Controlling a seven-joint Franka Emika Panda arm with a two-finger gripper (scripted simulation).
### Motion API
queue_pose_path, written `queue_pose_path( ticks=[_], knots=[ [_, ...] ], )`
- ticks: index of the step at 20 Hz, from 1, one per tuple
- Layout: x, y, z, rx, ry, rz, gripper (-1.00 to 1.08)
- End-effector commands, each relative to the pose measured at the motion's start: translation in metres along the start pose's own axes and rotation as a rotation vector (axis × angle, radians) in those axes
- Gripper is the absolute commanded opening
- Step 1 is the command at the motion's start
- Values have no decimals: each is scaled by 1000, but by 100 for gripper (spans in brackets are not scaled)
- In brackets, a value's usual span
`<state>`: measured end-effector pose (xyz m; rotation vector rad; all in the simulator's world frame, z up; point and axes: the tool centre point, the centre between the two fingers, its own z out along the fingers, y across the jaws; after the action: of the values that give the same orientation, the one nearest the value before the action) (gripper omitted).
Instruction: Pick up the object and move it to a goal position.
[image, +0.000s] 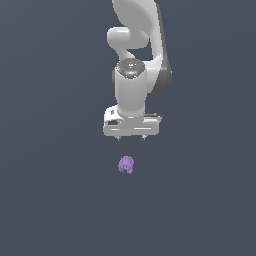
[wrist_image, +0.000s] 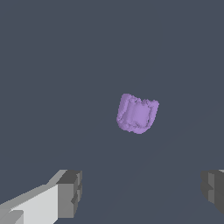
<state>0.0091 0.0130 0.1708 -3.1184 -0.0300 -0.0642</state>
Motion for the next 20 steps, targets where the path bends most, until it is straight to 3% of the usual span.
queue_pose_path(
  ticks=[1, 10, 20],
  knots=[
    [0, 0, 0, 0, 0, 0, 100],
    [7, -2, -11, -27, 30, -16, 100],
    [14, 2, 3, -25, 19, 25, 100]
  ],
)
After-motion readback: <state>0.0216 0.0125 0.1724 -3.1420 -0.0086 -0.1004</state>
